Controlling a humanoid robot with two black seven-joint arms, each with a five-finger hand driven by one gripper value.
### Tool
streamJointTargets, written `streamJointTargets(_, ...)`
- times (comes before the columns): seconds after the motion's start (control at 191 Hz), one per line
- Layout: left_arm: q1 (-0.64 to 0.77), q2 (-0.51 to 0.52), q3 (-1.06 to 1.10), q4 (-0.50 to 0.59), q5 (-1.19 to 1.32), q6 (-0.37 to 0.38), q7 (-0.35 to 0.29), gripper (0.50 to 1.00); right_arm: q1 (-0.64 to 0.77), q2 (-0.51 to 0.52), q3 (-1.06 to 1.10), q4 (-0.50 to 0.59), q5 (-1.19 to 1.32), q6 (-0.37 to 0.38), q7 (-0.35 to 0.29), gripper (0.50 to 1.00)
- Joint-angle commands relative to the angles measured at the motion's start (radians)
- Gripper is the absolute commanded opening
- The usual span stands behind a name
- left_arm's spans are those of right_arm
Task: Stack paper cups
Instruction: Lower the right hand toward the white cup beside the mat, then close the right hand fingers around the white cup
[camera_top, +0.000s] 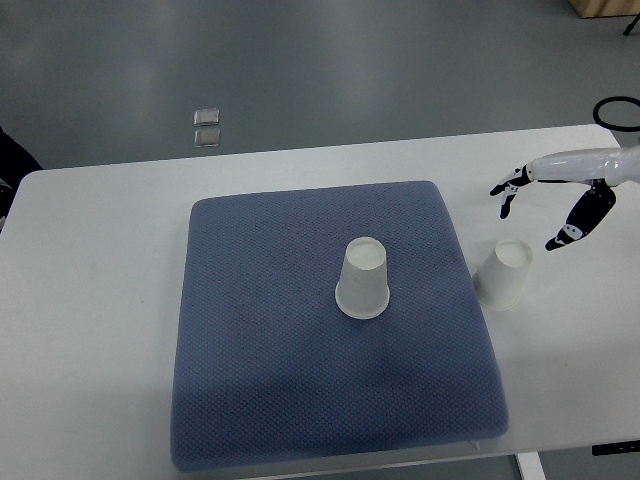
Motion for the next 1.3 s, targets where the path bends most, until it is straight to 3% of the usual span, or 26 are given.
streamJointTargets(0.0,0.0,0.0,0.0,0.0,0.0,0.0,0.001,1.0,0.001,0.016,-0.003,0.004,-0.017,-0.023,-0.009,0.911)
streamJointTargets(0.382,0.0,0.0,0.0,0.0,0.0,0.0,-0.001,1.0,-0.031,0.065,-0.093,-0.006,-0.09,-0.133,-0.011,0.909)
streamJointTargets(0.533,0.0,0.0,0.0,0.0,0.0,0.0,-0.001,1.0,-0.035,0.081,-0.093,-0.025,-0.09,-0.143,-0.011,0.909)
streamJointTargets(0.743,0.0,0.0,0.0,0.0,0.0,0.0,-0.001,1.0,-0.081,0.13,-0.095,-0.104,-0.092,-0.18,-0.011,0.909)
streamJointTargets(1.297,0.0,0.0,0.0,0.0,0.0,0.0,-0.001,1.0,-0.177,0.194,-0.096,-0.187,-0.093,-0.292,-0.011,0.895)
